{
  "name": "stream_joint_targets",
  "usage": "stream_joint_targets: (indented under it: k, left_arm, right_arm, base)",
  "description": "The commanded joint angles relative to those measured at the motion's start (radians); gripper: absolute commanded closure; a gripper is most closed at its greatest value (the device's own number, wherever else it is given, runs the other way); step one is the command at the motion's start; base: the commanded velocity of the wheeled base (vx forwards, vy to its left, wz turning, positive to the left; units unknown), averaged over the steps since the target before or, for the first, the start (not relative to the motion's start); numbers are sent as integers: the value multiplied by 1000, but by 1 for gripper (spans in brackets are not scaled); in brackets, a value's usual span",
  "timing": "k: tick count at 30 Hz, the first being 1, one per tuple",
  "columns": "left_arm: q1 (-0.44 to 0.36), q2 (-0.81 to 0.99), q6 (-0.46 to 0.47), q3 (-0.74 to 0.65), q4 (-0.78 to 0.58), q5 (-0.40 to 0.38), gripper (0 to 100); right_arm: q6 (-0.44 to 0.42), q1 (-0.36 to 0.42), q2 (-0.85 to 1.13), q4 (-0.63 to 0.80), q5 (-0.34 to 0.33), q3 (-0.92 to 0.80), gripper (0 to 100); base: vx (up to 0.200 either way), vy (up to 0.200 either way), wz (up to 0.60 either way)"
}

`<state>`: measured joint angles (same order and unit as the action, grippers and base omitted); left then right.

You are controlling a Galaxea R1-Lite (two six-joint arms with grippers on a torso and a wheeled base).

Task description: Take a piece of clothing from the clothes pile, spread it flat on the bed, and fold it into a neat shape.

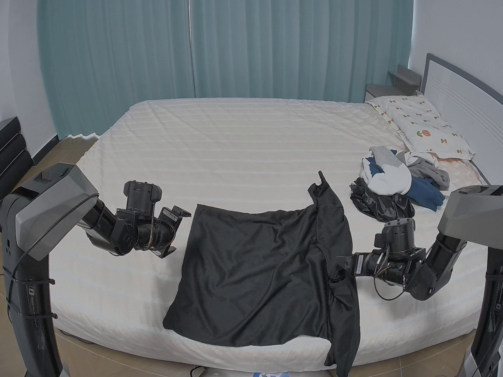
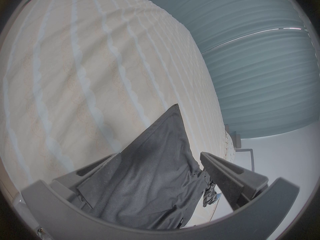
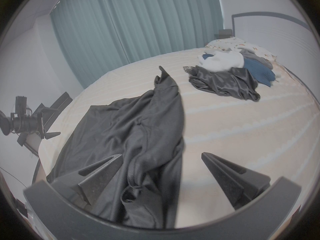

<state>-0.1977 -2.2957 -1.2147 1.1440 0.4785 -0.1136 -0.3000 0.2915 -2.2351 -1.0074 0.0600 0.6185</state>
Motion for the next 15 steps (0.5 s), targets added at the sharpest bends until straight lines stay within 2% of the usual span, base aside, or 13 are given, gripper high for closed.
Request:
stream_joint_targets:
  k: [1,5,10,11,15]
  left_arm:
    - [0,-2,0,0,0,0,0]
    - [0,-2,0,3,0,0,0]
    - [0,-4,0,6,0,0,0]
    - [0,-4,0,6,2,0,0]
    - [0,-4,0,5,0,0,0]
  right_arm:
    - [5,89,-83,13,54,75,0]
    - [10,115,-110,86,63,118,0]
    - [27,110,-104,148,63,141,0]
    - [35,107,-104,150,63,141,100]
    - [28,98,-100,138,64,135,100]
  base:
    - [0,0,0]
    - [0,0,0]
    - [0,0,0]
    - [0,0,0]
    - [0,0,0]
